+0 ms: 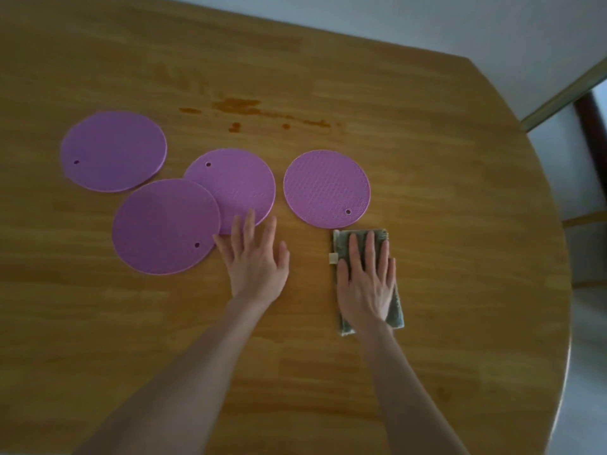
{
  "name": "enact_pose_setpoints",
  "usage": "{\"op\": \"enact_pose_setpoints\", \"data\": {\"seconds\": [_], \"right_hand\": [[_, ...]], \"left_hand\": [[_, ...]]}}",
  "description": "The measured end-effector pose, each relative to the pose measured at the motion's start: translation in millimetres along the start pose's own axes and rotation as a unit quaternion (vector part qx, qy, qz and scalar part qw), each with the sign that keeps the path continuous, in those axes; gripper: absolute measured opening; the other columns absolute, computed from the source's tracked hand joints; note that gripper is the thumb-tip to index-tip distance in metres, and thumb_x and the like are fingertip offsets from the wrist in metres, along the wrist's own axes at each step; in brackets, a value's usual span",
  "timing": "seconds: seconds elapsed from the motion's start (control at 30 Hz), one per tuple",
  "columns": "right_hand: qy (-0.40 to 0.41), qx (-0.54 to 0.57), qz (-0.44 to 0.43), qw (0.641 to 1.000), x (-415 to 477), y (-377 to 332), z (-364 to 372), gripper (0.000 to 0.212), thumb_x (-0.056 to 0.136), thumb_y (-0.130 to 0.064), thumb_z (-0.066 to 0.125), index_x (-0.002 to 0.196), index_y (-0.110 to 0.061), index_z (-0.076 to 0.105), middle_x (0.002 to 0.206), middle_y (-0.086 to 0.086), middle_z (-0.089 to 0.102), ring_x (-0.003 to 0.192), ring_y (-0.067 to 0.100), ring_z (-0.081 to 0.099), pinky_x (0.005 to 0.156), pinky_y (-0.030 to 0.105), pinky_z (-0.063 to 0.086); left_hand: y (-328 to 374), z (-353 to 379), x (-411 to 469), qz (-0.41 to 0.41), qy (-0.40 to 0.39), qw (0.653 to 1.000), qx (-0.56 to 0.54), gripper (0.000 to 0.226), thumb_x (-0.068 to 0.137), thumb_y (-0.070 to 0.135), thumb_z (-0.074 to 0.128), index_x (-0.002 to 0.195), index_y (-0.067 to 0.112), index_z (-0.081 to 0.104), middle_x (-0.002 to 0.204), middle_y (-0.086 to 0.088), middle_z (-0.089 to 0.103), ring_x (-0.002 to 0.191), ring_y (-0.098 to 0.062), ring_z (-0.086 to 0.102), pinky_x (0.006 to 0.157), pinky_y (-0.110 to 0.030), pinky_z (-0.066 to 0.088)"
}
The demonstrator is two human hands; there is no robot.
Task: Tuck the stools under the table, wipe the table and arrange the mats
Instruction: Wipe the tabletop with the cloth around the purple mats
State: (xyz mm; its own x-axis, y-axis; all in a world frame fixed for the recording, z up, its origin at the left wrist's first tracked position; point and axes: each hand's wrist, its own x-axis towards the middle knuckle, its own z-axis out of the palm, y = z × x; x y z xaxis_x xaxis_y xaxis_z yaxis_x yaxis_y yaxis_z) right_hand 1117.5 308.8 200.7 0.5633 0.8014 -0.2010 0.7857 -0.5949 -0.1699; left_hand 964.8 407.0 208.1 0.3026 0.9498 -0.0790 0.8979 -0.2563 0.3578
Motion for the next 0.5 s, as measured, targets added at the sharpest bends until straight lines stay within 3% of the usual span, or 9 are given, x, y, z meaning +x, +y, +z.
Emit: {"op": "enact_pose_setpoints", "data": {"seconds": [0.13, 0.23, 0.4, 0.5], "right_hand": [[0.036, 0.008, -0.02, 0.999, -12, -16, 5, 0.058, 0.096, -0.046, 0.021, 0.148, -0.023, 0.029, 0.156, 0.005, 0.024, 0.144, 0.033, 0.018, 0.115, 0.043, 0.006], [0.03, -0.005, -0.067, 0.997, -21, 3, 5, 0.054, 0.098, -0.046, 0.023, 0.148, -0.024, 0.031, 0.154, 0.005, 0.029, 0.143, 0.032, 0.023, 0.114, 0.043, 0.013], [0.035, -0.017, -0.049, 0.998, -3, 33, -1, 0.057, 0.098, -0.051, 0.016, 0.148, -0.027, 0.028, 0.156, 0.004, 0.024, 0.144, 0.028, 0.02, 0.115, 0.042, 0.01], [0.021, -0.013, 0.0, 1.0, 29, 52, -11, 0.061, 0.094, -0.054, 0.011, 0.151, -0.031, 0.015, 0.16, 0.001, 0.009, 0.147, 0.026, 0.005, 0.117, 0.041, 0.001]], "left_hand": [[37, 11, 17, 0.052, 0.0, 0.999, -0.012, 0.053, 0.091, 0.042, 0.035, 0.14, 0.022, 0.044, 0.153, -0.014, 0.028, 0.142, -0.037, 0.017, 0.111, -0.061, 0.0], [61, 19, 36, 0.076, -0.002, 0.997, -0.003, 0.054, 0.094, 0.043, 0.033, 0.144, 0.024, 0.037, 0.156, -0.012, 0.022, 0.144, -0.036, 0.011, 0.111, -0.057, -0.007], [74, 30, 58, 0.099, -0.015, 0.995, 0.03, 0.054, 0.097, 0.047, 0.028, 0.148, 0.028, 0.026, 0.158, -0.009, 0.014, 0.145, -0.034, 0.003, 0.111, -0.059, -0.008], [73, 35, 59, 0.088, -0.019, 0.995, 0.045, 0.054, 0.098, 0.048, 0.025, 0.149, 0.031, 0.023, 0.159, -0.008, 0.01, 0.145, -0.032, 0.0, 0.111, -0.059, -0.01]]}}
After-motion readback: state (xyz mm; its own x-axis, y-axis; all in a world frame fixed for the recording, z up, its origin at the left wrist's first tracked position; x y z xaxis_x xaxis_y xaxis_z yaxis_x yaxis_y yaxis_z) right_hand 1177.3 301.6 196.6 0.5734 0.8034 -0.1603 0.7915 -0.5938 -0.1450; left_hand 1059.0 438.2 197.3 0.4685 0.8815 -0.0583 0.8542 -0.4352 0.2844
